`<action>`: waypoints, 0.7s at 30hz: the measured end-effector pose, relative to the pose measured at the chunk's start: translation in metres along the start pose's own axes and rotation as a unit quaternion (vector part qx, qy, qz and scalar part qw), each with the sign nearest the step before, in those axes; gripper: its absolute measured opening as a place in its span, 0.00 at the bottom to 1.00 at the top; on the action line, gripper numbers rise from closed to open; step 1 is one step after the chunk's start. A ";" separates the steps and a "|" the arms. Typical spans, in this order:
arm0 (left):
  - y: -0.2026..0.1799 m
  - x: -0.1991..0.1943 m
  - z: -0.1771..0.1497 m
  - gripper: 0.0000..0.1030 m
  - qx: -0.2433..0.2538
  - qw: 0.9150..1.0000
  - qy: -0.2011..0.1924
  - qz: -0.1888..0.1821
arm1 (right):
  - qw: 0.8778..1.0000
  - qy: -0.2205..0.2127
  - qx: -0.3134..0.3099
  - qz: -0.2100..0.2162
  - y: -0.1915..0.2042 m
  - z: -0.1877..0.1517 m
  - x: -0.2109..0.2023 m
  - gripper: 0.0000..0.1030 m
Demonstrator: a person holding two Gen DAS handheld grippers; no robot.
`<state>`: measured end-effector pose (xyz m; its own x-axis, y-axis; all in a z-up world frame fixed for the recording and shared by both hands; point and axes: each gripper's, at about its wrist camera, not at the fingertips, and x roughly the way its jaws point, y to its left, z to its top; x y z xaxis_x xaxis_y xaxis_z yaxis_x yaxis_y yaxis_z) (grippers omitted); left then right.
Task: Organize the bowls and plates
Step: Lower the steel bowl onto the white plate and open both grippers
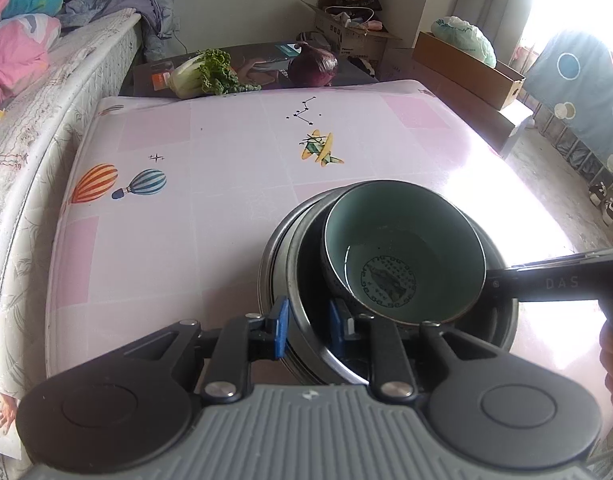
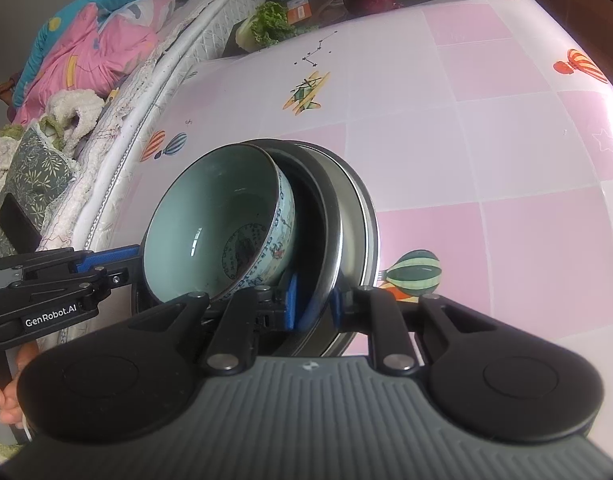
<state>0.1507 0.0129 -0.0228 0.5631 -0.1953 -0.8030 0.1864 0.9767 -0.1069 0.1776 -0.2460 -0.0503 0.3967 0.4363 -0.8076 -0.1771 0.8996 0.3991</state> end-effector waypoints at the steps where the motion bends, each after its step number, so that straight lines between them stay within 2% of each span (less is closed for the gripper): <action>1: -0.001 -0.004 0.000 0.24 0.003 1.000 -0.006 0.003 | 1.000 -0.001 -0.002 -0.003 0.001 0.000 -0.001 0.18; 8: 0.000 -0.032 -0.004 0.39 0.002 0.999 -0.041 0.008 | 1.000 -0.024 -0.011 -0.014 0.003 -0.001 -0.019 0.27; 9: 0.001 -0.036 -0.005 0.44 -0.002 0.999 -0.046 0.009 | 0.999 -0.029 -0.009 -0.012 0.003 -0.001 -0.023 0.30; 11: 0.005 -0.045 -0.007 0.54 -0.012 0.998 -0.056 0.011 | 0.999 -0.045 -0.005 -0.023 0.000 -0.003 -0.033 0.55; 17: 0.011 -0.069 -0.013 0.63 -0.040 0.996 -0.073 0.015 | 0.996 -0.085 0.031 0.013 -0.013 -0.016 -0.054 0.60; 19: 0.011 -0.078 -0.015 0.67 -0.048 0.996 -0.077 0.017 | 0.994 -0.107 0.030 0.002 -0.010 -0.024 -0.063 0.65; 21: 0.011 -0.089 -0.019 0.80 -0.051 0.994 -0.089 0.022 | 0.991 -0.134 0.017 -0.026 -0.005 -0.035 -0.074 0.74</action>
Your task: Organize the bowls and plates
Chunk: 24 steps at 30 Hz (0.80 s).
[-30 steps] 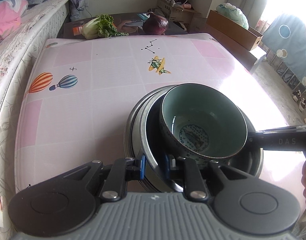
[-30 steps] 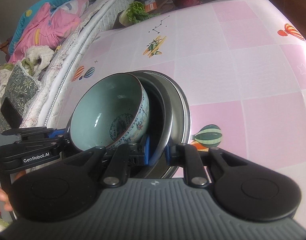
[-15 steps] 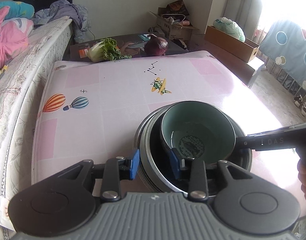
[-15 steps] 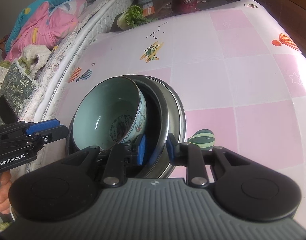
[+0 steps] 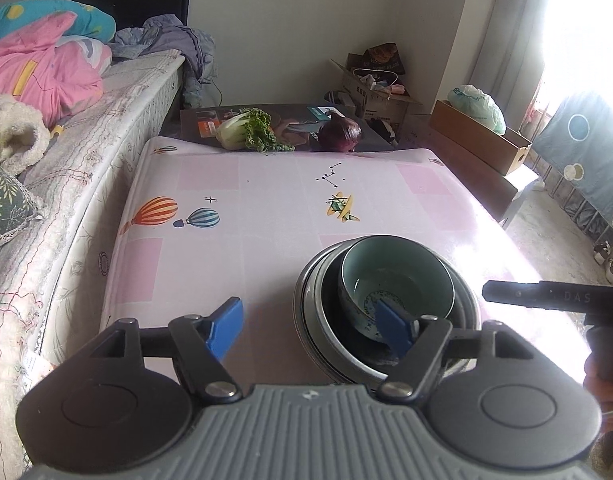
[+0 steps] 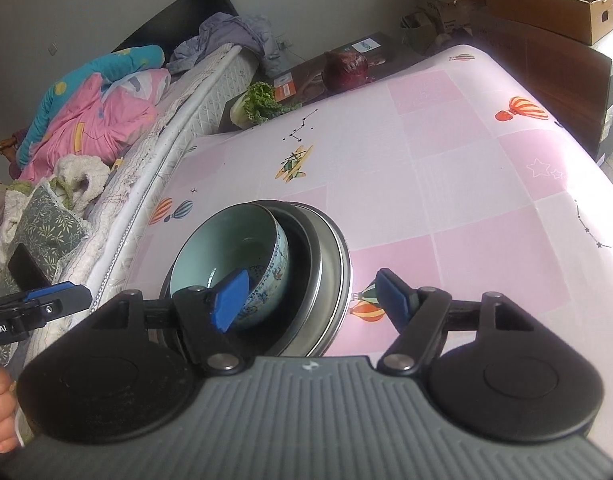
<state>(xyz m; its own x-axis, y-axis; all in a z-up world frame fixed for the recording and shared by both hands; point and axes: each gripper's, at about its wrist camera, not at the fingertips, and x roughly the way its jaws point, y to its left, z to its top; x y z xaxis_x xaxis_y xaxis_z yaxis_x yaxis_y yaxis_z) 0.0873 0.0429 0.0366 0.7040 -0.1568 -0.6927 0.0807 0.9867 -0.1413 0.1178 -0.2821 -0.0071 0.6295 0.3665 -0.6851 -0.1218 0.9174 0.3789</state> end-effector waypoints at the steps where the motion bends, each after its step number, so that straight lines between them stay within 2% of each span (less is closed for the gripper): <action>1: 0.000 -0.005 -0.001 0.84 0.000 1.000 -0.007 0.003 | 1.000 -0.016 -0.010 -0.015 0.003 -0.004 -0.008 0.80; 4: -0.004 -0.021 -0.003 0.99 0.003 0.999 -0.027 0.020 | 0.996 -0.049 -0.041 -0.057 0.012 -0.017 -0.032 0.86; 8: -0.012 -0.030 -0.006 1.00 -0.004 0.999 -0.025 0.028 | 0.988 -0.079 -0.081 -0.106 0.027 -0.034 -0.059 0.99; 12: -0.023 -0.035 -0.016 1.00 0.004 0.999 -0.027 0.018 | 0.978 -0.110 -0.105 -0.140 0.042 -0.050 -0.083 0.99; 14: -0.031 -0.033 -0.020 1.00 0.012 0.999 -0.022 0.027 | 0.972 -0.125 -0.113 -0.167 0.048 -0.059 -0.093 0.99; 17: -0.041 -0.033 -0.025 1.00 0.018 0.999 -0.023 0.045 | 0.963 -0.132 -0.120 -0.204 0.054 -0.067 -0.100 0.99; 19: -0.046 -0.032 -0.026 1.00 0.021 0.998 -0.024 0.058 | 0.959 -0.136 -0.126 -0.212 0.057 -0.071 -0.103 0.99; 22: -0.051 -0.028 -0.028 1.00 0.030 0.997 -0.020 0.075 | 0.961 -0.121 -0.123 -0.214 0.059 -0.072 -0.101 0.99; 24: -0.055 -0.019 -0.028 1.00 0.051 0.994 -0.002 0.092 | 0.966 -0.107 -0.115 -0.208 0.059 -0.070 -0.096 0.99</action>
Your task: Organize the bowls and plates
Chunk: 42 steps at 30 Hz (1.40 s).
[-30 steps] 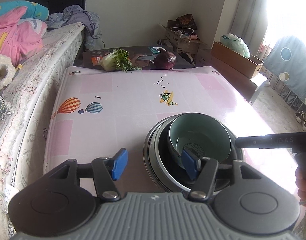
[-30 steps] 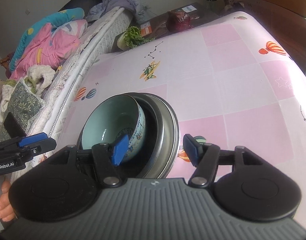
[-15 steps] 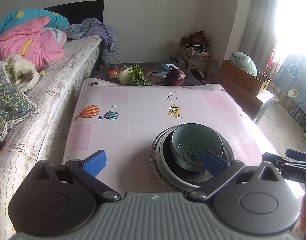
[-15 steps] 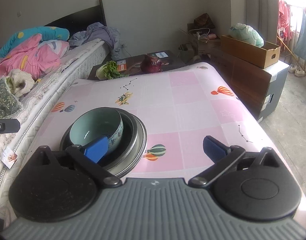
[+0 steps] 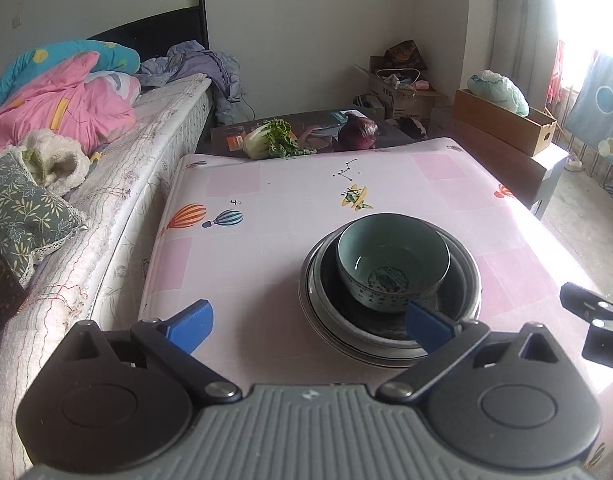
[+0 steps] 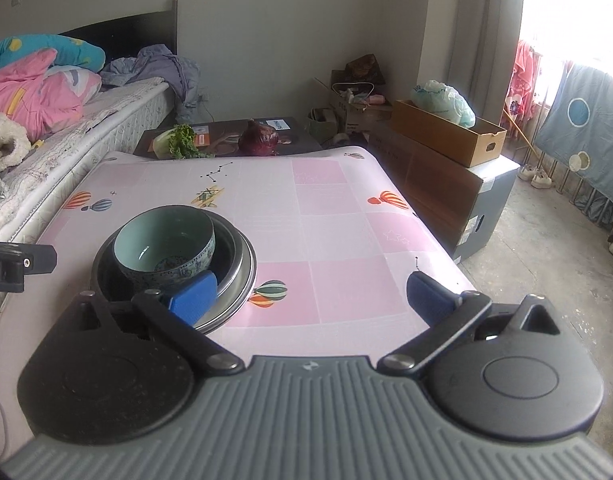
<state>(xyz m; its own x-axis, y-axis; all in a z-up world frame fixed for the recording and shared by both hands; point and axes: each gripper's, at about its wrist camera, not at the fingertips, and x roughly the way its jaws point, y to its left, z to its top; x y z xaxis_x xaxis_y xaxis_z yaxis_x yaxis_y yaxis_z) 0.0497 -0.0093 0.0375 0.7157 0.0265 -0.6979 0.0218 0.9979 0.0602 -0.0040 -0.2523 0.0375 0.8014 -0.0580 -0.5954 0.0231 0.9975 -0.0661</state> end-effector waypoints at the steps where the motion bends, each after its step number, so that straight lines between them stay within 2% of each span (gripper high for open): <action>1: -0.001 0.005 -0.001 1.00 0.006 1.000 0.004 0.004 | 1.000 0.007 0.004 0.005 0.001 0.000 0.001 0.99; 3: -0.001 0.012 -0.002 1.00 0.006 1.000 0.012 0.010 | 1.000 0.021 0.014 0.014 0.001 0.000 0.006 0.99; 8: 0.008 0.028 -0.006 1.00 -0.018 0.999 0.039 -0.002 | 0.997 0.053 0.024 0.040 0.012 0.001 0.024 0.99; 13: 0.013 0.044 -0.010 1.00 -0.023 0.998 0.061 0.009 | 0.994 0.089 0.019 0.054 0.024 0.004 0.042 0.99; 20: 0.015 0.054 -0.013 1.00 -0.028 0.996 0.087 0.005 | 0.993 0.098 0.018 0.056 0.032 0.007 0.050 0.99; 28: 0.013 0.051 -0.012 1.00 -0.029 0.995 0.095 0.004 | 0.993 0.104 0.017 0.053 0.031 0.008 0.052 0.99; 33: 0.009 0.049 -0.013 1.00 -0.025 0.994 0.100 0.018 | 0.994 0.102 0.016 0.043 0.030 0.006 0.049 0.99; 42: 0.005 0.040 -0.015 1.00 -0.021 0.995 0.099 0.011 | 0.994 0.104 0.024 0.039 0.024 0.003 0.043 0.99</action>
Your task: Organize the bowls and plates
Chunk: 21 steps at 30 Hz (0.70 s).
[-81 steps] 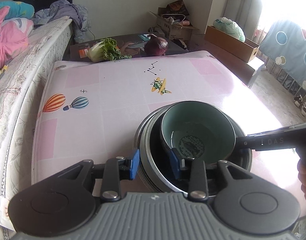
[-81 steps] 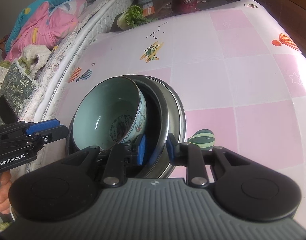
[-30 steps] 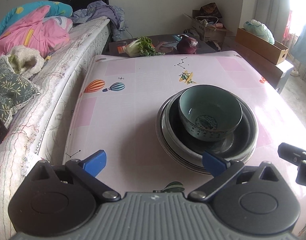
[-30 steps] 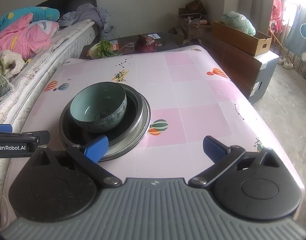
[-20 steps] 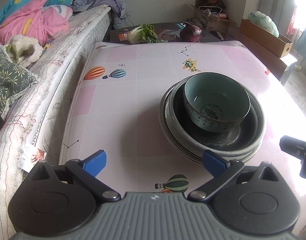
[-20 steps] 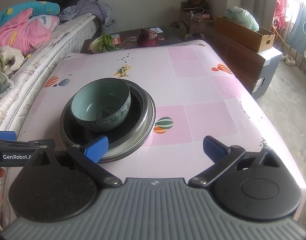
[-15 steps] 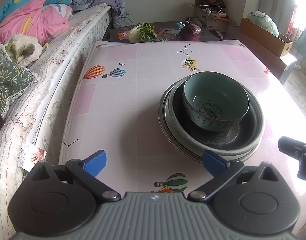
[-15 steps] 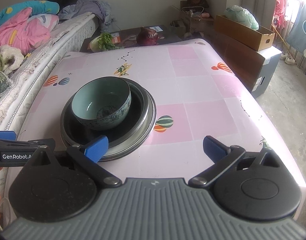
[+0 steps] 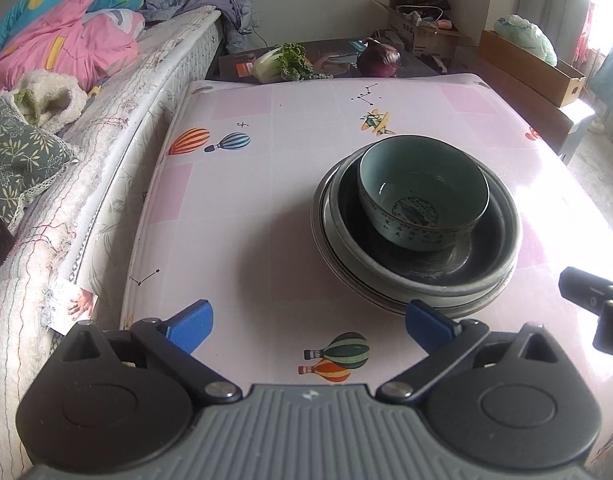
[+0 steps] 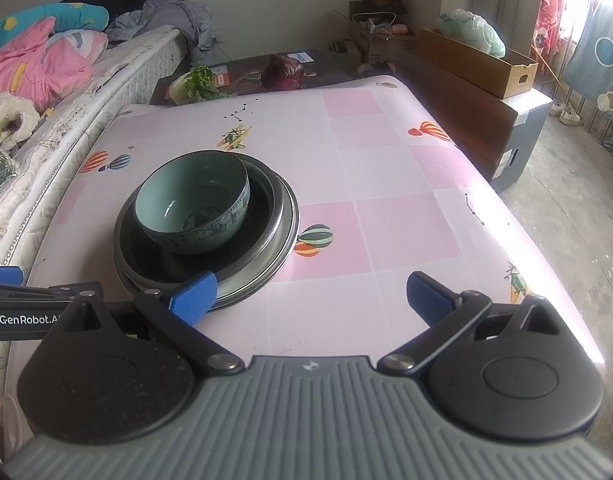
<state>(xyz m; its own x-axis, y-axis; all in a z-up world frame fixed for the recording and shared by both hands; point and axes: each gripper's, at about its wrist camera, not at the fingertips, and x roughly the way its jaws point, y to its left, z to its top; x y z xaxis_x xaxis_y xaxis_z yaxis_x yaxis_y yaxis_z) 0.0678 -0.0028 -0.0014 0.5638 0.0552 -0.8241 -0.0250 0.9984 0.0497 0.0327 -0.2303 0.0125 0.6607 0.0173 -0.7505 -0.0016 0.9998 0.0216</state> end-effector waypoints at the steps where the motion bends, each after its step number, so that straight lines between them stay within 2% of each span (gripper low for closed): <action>1: -0.001 -0.001 0.000 1.00 0.001 1.000 0.001 0.000 | 1.000 0.000 0.001 0.001 -0.001 -0.001 -0.001 0.99; 21: -0.001 -0.007 -0.004 1.00 0.000 1.000 0.000 -0.006 | 1.000 0.002 0.002 0.004 -0.002 -0.004 -0.006 0.99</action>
<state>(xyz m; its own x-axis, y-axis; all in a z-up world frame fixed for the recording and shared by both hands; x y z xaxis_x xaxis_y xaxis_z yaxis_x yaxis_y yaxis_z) 0.0606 -0.0045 0.0020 0.5641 0.0425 -0.8246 -0.0174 0.9991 0.0395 0.0253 -0.2327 0.0145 0.6572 0.0251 -0.7533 -0.0041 0.9995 0.0297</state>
